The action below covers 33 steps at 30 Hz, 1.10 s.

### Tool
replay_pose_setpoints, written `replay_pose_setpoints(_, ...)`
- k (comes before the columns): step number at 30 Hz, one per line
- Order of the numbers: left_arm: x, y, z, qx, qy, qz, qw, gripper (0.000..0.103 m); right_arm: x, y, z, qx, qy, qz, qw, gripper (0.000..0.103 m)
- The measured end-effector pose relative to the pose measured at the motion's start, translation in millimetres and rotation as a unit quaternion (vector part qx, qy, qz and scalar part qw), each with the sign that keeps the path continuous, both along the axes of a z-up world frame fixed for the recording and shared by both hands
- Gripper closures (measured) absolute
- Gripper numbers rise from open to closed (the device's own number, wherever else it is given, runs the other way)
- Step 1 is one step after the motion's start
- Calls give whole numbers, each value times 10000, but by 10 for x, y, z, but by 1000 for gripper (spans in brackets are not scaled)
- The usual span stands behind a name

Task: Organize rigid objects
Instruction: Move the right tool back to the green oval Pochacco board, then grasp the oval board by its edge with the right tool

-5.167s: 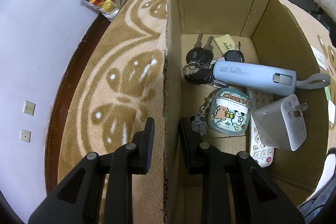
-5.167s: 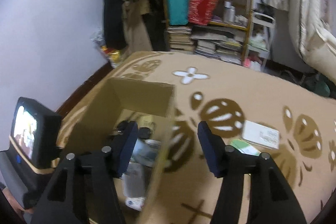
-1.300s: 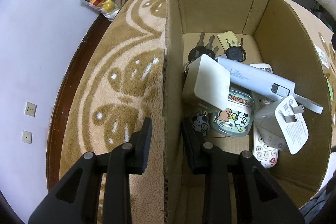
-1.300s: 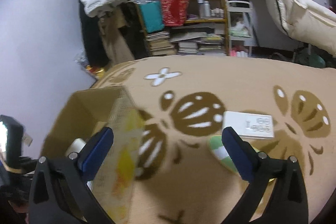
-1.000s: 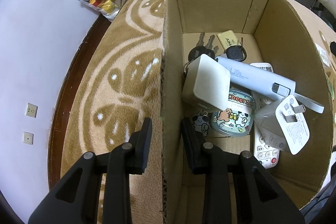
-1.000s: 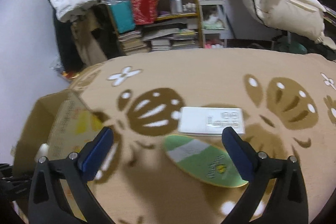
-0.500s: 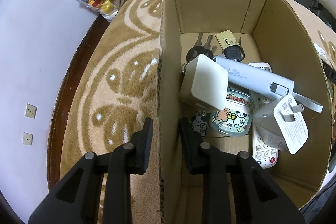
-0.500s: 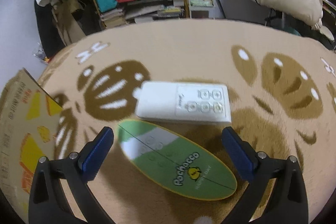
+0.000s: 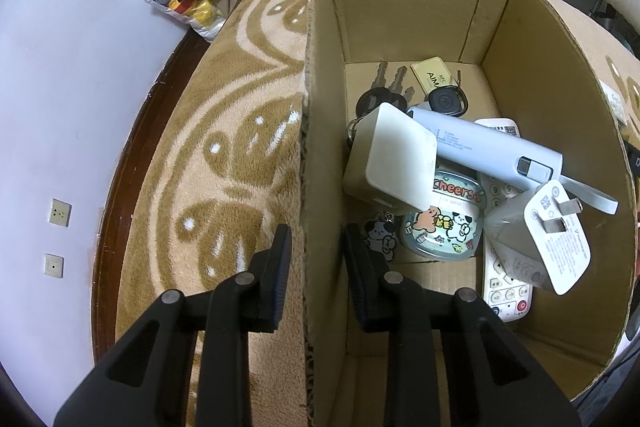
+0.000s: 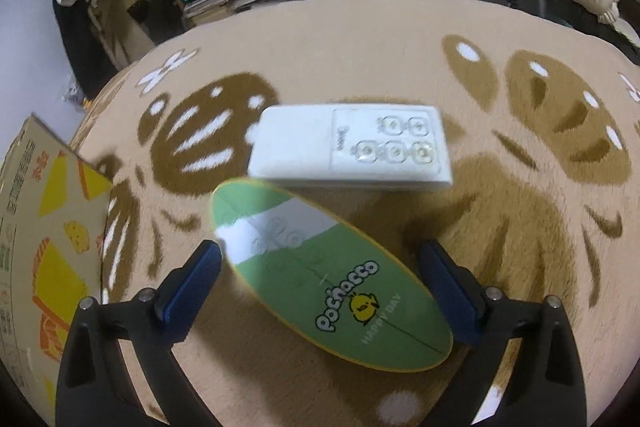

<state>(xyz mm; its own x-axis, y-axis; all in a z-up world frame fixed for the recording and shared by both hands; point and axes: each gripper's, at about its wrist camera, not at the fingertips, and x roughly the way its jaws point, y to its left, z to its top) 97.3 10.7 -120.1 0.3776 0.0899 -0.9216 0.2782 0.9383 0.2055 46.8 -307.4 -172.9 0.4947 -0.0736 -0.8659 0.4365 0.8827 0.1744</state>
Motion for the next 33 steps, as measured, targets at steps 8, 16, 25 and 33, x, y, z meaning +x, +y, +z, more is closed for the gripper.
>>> replay_pose_setpoints(8, -10, -4, -4, 36, -4, -31, 10000, 76, 73, 307, -18, -733, 262, 335, 9964, 15)
replay_pose_setpoints(16, -8, -3, -2, 20, 5, -24, 10000, 76, 100, 403, 48, -863, 86, 502, 9950, 32)
replay_pose_setpoints(25, 0, -4, -6, 31, 17, -33, 10000, 76, 169, 605, 259, -1085, -254, 899, 9897, 81)
replay_pose_setpoints(33, 1, -12, -6, 52, 12, -38, 10000, 76, 129, 552, 477, -1146, -389, 440, 9917, 96)
